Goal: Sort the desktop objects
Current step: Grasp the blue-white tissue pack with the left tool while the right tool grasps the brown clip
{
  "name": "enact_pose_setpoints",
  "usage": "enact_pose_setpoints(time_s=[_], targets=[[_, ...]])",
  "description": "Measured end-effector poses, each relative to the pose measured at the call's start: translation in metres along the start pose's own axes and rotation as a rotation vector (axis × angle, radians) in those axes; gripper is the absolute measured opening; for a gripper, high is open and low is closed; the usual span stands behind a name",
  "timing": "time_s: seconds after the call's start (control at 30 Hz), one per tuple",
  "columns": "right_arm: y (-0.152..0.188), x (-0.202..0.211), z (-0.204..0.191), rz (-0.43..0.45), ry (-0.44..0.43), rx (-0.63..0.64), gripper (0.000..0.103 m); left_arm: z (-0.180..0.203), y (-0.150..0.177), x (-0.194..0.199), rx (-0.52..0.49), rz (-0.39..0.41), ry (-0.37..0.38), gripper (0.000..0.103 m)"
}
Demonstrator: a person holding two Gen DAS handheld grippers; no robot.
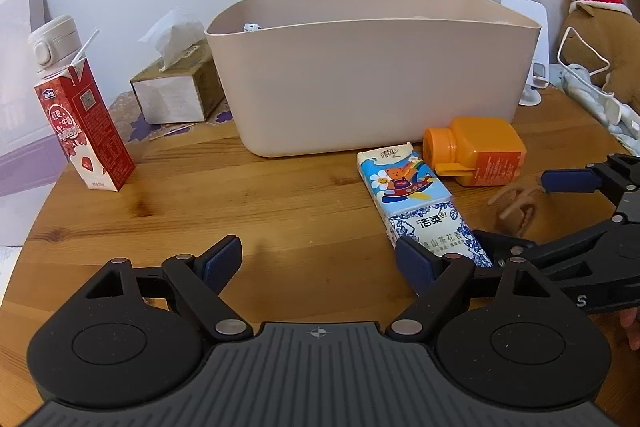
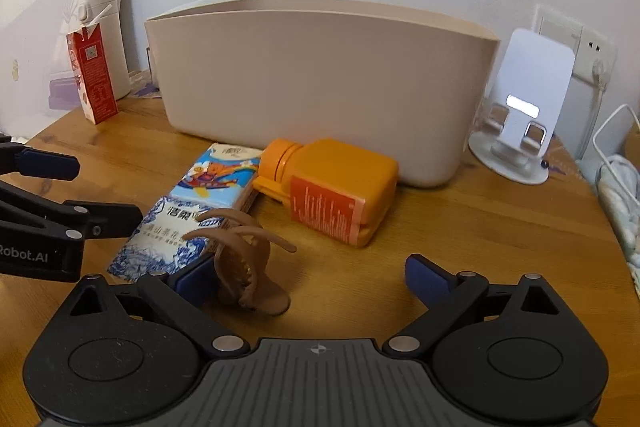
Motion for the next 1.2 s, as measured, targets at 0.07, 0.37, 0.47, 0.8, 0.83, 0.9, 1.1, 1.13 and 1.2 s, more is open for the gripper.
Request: enact_pose_setpoints(time_s=[0.07, 0.37, 0.47, 0.8, 0.83, 0.9, 1.1, 1.13, 1.2], targets=[[-0.001, 0.0, 0.004, 0.005, 0.028, -0.009, 0.092, 0.0, 0.0, 0.0, 0.004, -0.001, 0.012, 0.086], [0.003, 0.004, 0.049, -0.002, 0.108, -0.117, 0.091, 0.005, -0.005, 0.005, 0.035, 0.009, 0.085, 0.086], [0.006, 0.006, 0.054, -0.002, 0.115, -0.125, 0.091, 0.015, -0.006, 0.002, 0.029, 0.002, 0.095, 0.086], [0.004, 0.006, 0.051, 0.0, 0.094, -0.105, 0.089, 0.038, -0.011, -0.013, 0.06, -0.04, 0.162, 0.086], [0.004, 0.006, 0.05, 0.0, 0.087, -0.099, 0.09, 0.04, -0.012, -0.014, 0.066, -0.046, 0.172, 0.086], [0.003, 0.004, 0.047, 0.0, 0.079, -0.088, 0.09, 0.041, -0.012, -0.019, 0.055, -0.053, 0.145, 0.086], [-0.002, 0.002, 0.039, 0.011, 0.068, -0.069, 0.082, 0.039, -0.01, -0.029, 0.057, -0.079, 0.109, 0.086], [-0.003, 0.001, 0.038, 0.014, 0.062, -0.067, 0.077, 0.04, -0.009, -0.029, 0.05, -0.079, 0.104, 0.084], [-0.005, 0.001, 0.035, 0.022, 0.055, -0.067, 0.067, 0.04, -0.009, -0.027, 0.032, -0.068, 0.086, 0.072]])
Point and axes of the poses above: each gripper's, at about its wrist camera, not at the fingertips, and x roughly against the way its jaws point, z to its right, y to its underside, the point moved 6 cm from there along -x, roughly the way its jaws point, and after that the axes turned 6 degrees about -z, right-handed, at the moved point
